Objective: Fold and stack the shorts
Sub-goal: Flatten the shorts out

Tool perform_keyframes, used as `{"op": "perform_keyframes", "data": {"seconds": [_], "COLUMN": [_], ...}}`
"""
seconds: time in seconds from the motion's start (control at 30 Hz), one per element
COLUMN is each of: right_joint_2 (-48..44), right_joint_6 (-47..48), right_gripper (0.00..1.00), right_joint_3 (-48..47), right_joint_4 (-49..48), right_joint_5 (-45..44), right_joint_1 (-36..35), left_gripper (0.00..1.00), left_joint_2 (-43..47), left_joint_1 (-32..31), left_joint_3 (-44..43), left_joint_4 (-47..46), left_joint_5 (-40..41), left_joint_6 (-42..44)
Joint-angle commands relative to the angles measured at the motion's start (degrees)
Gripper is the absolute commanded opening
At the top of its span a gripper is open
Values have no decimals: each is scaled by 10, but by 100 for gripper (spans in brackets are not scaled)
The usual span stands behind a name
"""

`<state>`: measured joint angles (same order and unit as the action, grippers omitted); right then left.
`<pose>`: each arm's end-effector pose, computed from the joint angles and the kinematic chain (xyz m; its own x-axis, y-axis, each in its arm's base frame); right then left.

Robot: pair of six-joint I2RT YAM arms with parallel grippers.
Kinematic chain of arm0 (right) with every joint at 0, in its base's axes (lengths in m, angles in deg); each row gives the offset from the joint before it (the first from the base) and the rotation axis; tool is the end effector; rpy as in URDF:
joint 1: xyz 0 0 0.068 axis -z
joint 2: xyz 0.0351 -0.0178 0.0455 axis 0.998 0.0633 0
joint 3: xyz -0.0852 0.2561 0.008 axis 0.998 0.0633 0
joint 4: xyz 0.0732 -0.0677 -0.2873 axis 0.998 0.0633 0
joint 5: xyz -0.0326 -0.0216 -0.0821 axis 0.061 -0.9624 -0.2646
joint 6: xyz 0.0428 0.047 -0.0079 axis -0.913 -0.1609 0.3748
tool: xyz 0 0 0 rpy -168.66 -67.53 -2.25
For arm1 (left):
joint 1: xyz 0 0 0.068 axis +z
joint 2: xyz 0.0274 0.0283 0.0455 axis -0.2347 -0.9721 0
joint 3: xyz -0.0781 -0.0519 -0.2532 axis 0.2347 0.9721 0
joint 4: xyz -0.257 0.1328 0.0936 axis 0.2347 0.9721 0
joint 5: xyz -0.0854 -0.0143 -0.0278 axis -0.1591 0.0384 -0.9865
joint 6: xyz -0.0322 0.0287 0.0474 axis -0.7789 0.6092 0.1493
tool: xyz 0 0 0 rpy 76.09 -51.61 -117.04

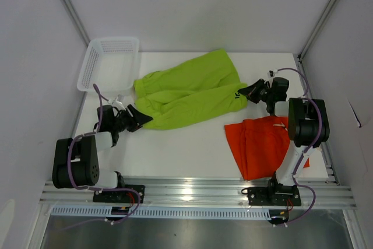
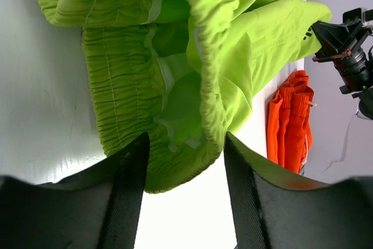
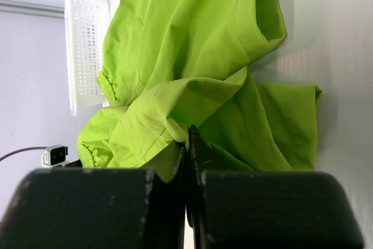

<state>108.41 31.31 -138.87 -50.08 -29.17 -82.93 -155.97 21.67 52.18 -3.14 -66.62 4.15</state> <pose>0.4216 0.0051 0.1001 -0.6585 0.6150 -0.4339 -0.0444 0.5438 0.8381 0.2720 0.0049 0.0930 -0.7164 -0.5535 -0.4249 0.0167 0.5952 -0.8034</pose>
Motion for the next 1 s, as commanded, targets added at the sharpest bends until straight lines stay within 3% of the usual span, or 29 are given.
{"op": "perform_keyframes", "data": {"seconds": [0.0,0.1,0.17,0.27,0.3,0.33,0.6,0.77,0.97], "right_joint_2": [13,14,14,15,15,15,5,5,14], "right_joint_6": [-3,-3,-3,-5,-5,-5,8,16,14], "right_gripper": [0,0,0,0,0,0,0,0,0], "right_joint_3": [-21,-20,-20,-20,-20,-20,-19,-19,-17], "right_joint_4": [-8,-7,-8,-9,-9,-8,8,16,10], "right_joint_5": [0,1,2,3,3,3,-3,-11,-7], "right_joint_1": [4,5,5,5,5,5,6,7,11], "left_gripper": [51,41,40,19,4,0,0,0,4], "left_joint_2": [8,-4,-14,-32,-37,-43,-61,-106,-165], "left_joint_1": [4,4,4,3,3,3,-13,-19,-14], "left_joint_3": [0,-2,-5,-14,-16,-19,-75,-156,-181], "left_joint_4": [-10,-11,-17,-27,-27,-28,-39,23,19], "left_joint_5": [-10,-18,-20,-23,-24,-25,-10,40,12], "left_joint_6": [21,21,19,18,17,14,-54,-44,-44]}}
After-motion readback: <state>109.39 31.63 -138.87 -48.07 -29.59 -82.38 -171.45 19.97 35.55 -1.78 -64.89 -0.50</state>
